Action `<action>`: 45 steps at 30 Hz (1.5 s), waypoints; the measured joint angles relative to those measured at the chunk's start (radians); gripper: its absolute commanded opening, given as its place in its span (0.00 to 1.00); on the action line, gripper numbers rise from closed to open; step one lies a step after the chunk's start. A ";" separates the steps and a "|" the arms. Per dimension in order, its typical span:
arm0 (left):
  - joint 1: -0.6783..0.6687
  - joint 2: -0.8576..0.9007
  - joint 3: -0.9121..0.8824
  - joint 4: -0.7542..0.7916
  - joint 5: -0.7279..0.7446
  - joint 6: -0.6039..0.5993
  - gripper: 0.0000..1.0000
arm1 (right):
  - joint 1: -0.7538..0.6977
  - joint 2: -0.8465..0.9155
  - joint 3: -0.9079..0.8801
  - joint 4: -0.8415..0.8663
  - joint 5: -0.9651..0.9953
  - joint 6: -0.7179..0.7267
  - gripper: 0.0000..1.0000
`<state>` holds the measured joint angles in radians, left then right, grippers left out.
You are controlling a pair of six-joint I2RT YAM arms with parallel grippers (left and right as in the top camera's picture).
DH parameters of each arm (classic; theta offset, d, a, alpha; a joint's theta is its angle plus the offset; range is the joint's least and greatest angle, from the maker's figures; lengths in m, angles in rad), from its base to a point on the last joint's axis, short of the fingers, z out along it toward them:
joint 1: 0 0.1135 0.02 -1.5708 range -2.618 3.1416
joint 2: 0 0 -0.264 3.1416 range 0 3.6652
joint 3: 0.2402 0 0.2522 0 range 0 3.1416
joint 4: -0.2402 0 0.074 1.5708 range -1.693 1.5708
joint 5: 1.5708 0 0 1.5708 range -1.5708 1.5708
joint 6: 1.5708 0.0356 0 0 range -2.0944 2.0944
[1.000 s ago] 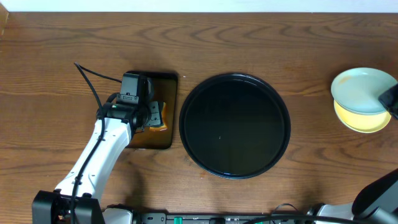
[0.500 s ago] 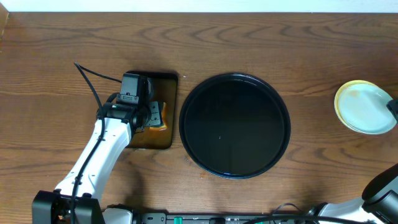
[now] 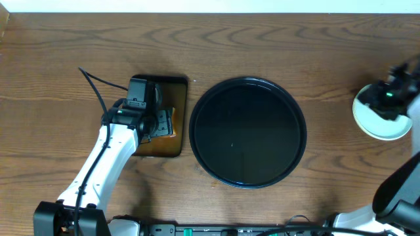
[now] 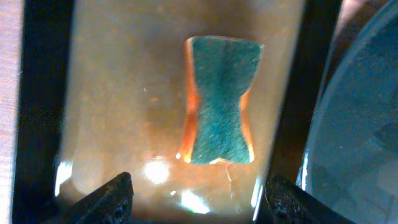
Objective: Clean dirty plates on tray and stack at the side
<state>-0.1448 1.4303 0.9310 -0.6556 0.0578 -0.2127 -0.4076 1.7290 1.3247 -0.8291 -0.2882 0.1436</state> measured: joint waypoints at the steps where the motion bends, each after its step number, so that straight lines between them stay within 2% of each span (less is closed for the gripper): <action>1: 0.007 0.000 0.011 -0.015 -0.005 -0.005 0.79 | 0.035 -0.003 0.000 -0.002 -0.003 -0.019 0.63; 2: 0.014 0.000 0.021 -0.029 -0.008 -0.012 0.79 | 0.071 -0.009 0.000 -0.004 -0.005 -0.036 0.68; 4: 0.034 0.000 0.049 -0.064 -0.013 -0.026 0.79 | 0.142 -0.025 0.000 -0.011 0.000 -0.064 0.99; 11: 0.095 0.000 0.093 -0.235 -0.013 -0.057 0.79 | 0.366 -0.093 0.000 -0.103 0.183 -0.095 0.99; 17: 0.106 -0.011 0.093 -0.310 -0.008 -0.060 0.79 | 0.470 -0.095 0.000 -0.161 0.268 -0.076 0.99; 24: 0.105 -0.220 0.058 -0.285 -0.004 -0.041 0.80 | 0.530 -0.135 -0.020 -0.167 0.285 -0.055 0.99; 29: 0.106 -0.448 -0.038 -0.237 -0.004 -0.005 0.80 | 0.536 -0.318 -0.148 -0.070 0.276 -0.047 0.99; 38: 0.106 -0.873 -0.143 -0.209 0.002 0.031 0.80 | 0.536 -0.774 -0.412 0.055 0.269 -0.045 0.99; 45: 0.106 -0.973 -0.149 -0.209 0.007 0.031 0.80 | 0.536 -0.935 -0.438 0.018 0.286 -0.045 0.99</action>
<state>-0.0391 0.4572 0.7818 -0.8642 0.0650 -0.1822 0.1287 0.7940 0.8871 -0.8116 -0.0021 0.0990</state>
